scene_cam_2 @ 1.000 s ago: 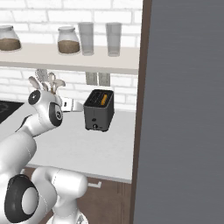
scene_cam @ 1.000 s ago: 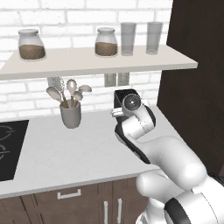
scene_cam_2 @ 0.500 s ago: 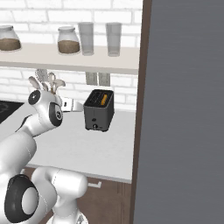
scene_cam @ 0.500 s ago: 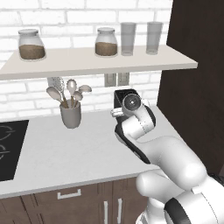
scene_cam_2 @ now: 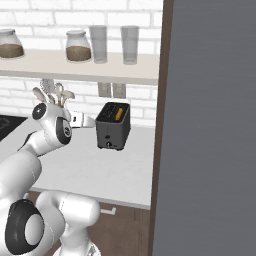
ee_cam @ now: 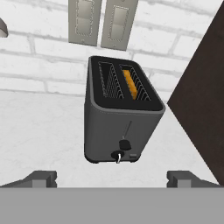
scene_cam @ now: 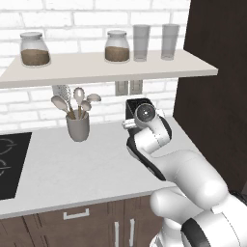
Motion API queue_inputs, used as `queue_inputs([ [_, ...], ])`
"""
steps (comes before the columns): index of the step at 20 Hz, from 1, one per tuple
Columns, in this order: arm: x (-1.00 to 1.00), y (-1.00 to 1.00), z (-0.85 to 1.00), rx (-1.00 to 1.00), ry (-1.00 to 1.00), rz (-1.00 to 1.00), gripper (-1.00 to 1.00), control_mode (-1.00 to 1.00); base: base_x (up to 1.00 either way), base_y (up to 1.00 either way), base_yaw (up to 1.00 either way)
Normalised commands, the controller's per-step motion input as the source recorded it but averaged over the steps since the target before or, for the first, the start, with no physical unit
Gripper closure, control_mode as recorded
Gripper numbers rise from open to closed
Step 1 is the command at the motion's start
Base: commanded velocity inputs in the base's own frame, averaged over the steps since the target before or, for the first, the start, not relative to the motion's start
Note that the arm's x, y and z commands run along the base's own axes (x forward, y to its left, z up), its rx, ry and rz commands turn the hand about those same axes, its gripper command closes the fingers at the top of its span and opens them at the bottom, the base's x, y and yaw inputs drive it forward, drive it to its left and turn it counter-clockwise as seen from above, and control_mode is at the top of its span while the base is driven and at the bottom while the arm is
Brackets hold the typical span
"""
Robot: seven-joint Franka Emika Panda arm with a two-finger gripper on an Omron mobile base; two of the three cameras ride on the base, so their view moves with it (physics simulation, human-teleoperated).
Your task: Start the toaster. Once the lever pops up, take the bread to the plate on the dining counter.
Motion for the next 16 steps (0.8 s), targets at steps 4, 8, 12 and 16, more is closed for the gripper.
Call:
queue_inputs([
  [4,0.0,0.0,0.0,0.0,0.0,0.0,-1.0,-1.0,0.0,0.0,0.0],
  [8,0.0,0.0,0.0,0.0,0.0,0.0,-1.0,-1.0,0.0,0.0,0.0],
  [12,0.0,0.0,0.0,0.0,0.0,0.0,-1.0,-1.0,0.0,0.0,0.0],
  [16,0.0,0.0,0.0,0.0,0.0,0.0,-1.0,-1.0,0.0,0.0,0.0],
])
